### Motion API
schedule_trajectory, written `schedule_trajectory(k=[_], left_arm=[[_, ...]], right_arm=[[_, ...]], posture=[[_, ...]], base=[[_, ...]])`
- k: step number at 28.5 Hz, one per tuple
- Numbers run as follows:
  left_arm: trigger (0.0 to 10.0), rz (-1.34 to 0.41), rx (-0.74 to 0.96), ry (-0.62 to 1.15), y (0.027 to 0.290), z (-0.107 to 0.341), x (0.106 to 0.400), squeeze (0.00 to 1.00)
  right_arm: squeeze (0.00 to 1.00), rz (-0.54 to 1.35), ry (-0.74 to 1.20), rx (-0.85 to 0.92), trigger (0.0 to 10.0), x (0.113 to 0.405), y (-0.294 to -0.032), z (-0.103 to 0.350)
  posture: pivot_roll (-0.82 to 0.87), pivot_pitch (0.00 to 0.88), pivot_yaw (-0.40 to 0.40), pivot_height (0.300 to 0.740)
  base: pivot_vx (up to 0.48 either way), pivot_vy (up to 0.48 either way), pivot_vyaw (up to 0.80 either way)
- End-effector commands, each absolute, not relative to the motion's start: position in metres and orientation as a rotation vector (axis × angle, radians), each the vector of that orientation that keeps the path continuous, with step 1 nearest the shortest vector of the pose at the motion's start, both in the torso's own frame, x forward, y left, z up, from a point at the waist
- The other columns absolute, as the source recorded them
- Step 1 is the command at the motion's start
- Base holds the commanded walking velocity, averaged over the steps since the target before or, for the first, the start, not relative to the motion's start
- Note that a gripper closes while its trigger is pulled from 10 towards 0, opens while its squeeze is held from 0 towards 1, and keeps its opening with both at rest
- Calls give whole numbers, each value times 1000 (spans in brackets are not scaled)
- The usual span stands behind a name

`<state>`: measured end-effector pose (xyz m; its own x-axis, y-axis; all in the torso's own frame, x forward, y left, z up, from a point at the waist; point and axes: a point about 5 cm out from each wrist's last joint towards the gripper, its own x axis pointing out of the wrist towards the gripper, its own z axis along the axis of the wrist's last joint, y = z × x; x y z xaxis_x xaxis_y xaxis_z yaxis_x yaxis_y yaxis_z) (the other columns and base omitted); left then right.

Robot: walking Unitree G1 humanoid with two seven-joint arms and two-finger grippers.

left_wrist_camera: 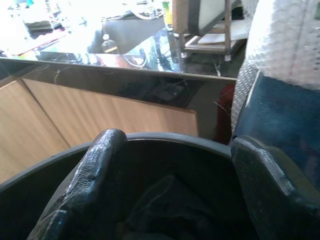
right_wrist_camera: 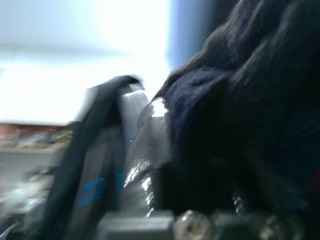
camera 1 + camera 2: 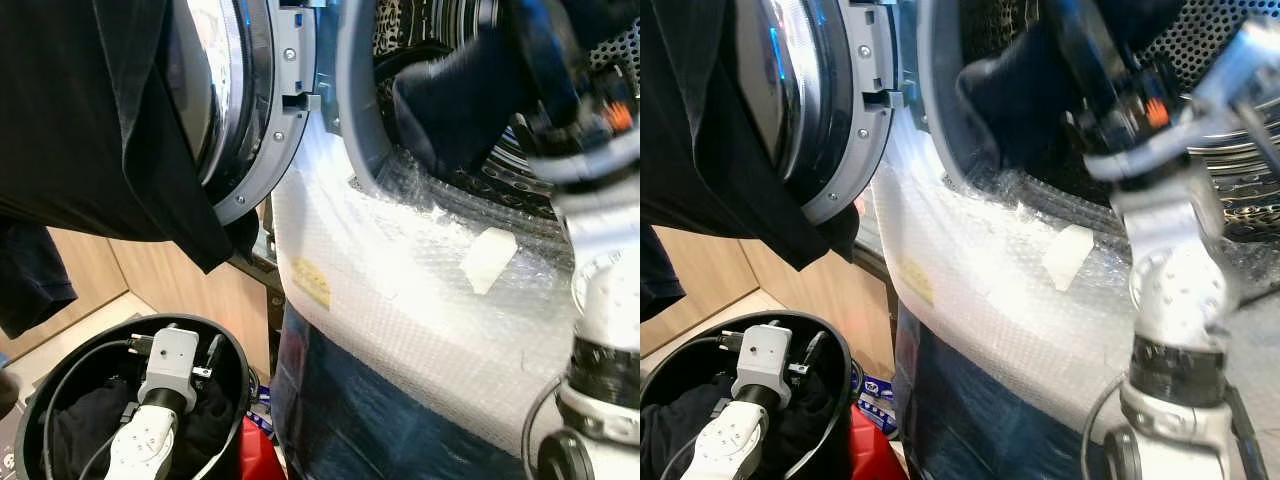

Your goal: Clothes washing

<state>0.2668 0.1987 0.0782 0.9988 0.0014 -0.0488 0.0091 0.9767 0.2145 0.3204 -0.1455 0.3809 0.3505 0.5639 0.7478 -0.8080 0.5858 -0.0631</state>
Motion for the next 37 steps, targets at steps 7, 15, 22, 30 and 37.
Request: schedule_trajectory(k=[7, 15, 22, 30, 37], left_arm=[[10000, -35, 210, 70, 192, 76, 267, 0], [10000, -35, 206, 76, 191, 74, 269, 0], [10000, -50, 209, 93, 189, 68, 259, 0], [10000, -144, 220, 89, 175, 70, 265, 0], [10000, -148, 212, 115, 177, 65, 261, 0]], right_arm=[[0, 499, -541, 348, 0, 383, -132, 427], [0, 183, -307, 356, 0, 413, -121, 417], [0, 118, -192, 135, 10000, 423, -119, 386], [1000, -27, -193, 113, 10000, 425, -146, 379], [1000, -210, -248, 139, 10000, 418, -195, 394]], posture=[[185, 0, 21, 740], [191, 0, -2, 740], [213, 0, -12, 740], [201, 0, 17, 740], [190, 0, -1, 740]], base=[[0, 0, 0], [0, 0, 0], [0, 0, 0], [0, 0, 0], [0, 0, 0]])
